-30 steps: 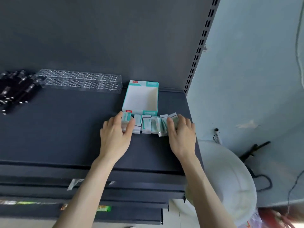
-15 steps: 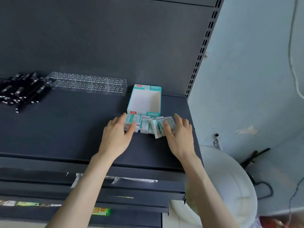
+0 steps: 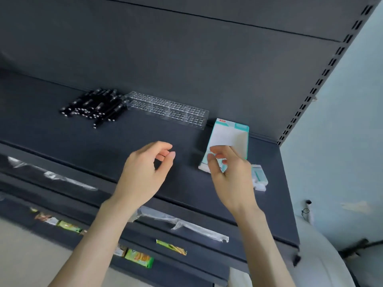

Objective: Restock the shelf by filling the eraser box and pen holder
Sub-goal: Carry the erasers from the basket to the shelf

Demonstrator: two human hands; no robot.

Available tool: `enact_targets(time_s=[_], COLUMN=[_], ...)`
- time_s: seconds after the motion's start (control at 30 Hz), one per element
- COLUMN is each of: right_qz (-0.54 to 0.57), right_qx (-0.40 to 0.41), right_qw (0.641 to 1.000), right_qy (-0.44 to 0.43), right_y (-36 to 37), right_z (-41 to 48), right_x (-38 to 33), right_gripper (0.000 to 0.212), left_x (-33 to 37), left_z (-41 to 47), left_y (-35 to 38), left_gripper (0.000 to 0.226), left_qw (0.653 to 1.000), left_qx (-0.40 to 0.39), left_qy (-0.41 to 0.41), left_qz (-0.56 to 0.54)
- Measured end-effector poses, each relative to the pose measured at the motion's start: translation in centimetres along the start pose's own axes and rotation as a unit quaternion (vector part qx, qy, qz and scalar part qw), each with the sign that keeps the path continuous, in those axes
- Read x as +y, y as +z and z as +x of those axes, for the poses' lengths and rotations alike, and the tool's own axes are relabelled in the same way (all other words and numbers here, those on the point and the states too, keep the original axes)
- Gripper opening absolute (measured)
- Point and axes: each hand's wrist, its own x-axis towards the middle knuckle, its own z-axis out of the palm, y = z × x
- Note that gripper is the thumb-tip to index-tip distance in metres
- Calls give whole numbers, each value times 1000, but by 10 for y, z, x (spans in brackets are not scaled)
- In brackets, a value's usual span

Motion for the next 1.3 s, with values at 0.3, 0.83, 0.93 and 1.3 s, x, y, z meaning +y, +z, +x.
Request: enact_targets(time_s=[0.3,0.83,0.93,1.3], right_qz=[26,59,78,123], right_qx=[-70,-202,-196,-188], right_qw=[993,964,965,964], right_qy=[-90,-161,-156,-141], right_y=[146,437,481,653], right_z=[-14,-29,-5,90], right_x=[-124,-347,-372,-480], right_gripper=[17,26,24,20], left_x=[-114,-354,-393,-543], left_z=[-42,-72,-46,49], left_y=[-154,-393,-421,-534], left_gripper=[37,28,28,24], left_qw=[995,966,967,962], left_qx=[59,155,163,169], left_qy=[-43,-186,-177,-188], left_qz=[61,85,87,100])
